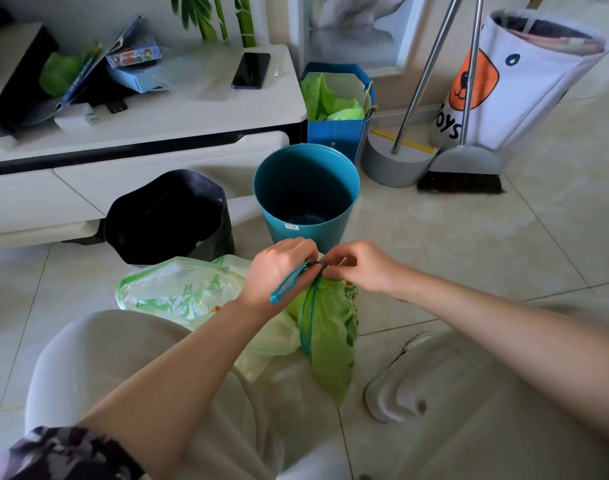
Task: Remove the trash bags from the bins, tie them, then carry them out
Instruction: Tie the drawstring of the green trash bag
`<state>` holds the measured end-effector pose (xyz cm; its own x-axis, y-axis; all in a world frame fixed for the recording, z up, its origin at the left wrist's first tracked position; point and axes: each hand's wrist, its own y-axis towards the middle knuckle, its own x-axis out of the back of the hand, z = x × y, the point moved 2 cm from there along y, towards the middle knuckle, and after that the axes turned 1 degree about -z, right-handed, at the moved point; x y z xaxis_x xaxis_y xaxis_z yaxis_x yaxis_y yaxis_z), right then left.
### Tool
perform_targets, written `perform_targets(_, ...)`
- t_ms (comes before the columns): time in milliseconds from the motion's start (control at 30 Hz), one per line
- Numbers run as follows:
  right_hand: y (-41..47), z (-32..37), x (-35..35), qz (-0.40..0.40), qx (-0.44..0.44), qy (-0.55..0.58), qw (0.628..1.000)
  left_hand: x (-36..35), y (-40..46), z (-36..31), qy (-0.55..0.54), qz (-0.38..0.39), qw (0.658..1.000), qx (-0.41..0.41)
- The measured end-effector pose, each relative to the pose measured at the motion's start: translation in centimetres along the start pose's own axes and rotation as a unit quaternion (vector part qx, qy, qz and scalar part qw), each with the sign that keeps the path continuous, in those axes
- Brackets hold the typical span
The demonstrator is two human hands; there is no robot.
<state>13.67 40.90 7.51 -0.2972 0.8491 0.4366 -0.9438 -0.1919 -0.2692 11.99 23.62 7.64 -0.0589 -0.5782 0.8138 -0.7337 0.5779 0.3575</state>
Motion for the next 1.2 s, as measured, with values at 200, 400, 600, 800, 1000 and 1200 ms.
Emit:
perform_targets(200, 0.1, 0.4, 1.1, -0.036, -0.017, -0.01, 0.999, 0.2, 0.2, -0.1, -0.019, -0.004, 1.0, -0.001)
perform_targets(400, 0.0, 0.9, 0.9, -0.016, -0.03, 0.001, 0.999, 0.3, 0.2, -0.3, 0.037, -0.009, 0.999, -0.023)
perform_targets(600, 0.1, 1.4, 1.3, 0.002, -0.033, -0.002, 0.999, 0.3, 0.1, -0.4, 0.011, 0.012, 0.999, -0.029)
perform_targets(800, 0.2, 1.1, 2.3, 0.037, -0.163, 0.024, 0.986, -0.1, -0.1, -0.9, 0.02, 0.023, 0.998, -0.061)
perform_targets(1000, 0.2, 1.7, 1.5, 0.026, 0.03, -0.285, 0.958, -0.2, -0.1, -1.1, 0.017, 0.027, 0.997, -0.072)
perform_targets(1200, 0.3, 1.1, 1.9, -0.117, 0.177, -0.524, 0.825, -0.3, 0.0, -1.0, -0.009, 0.035, 0.996, -0.076)
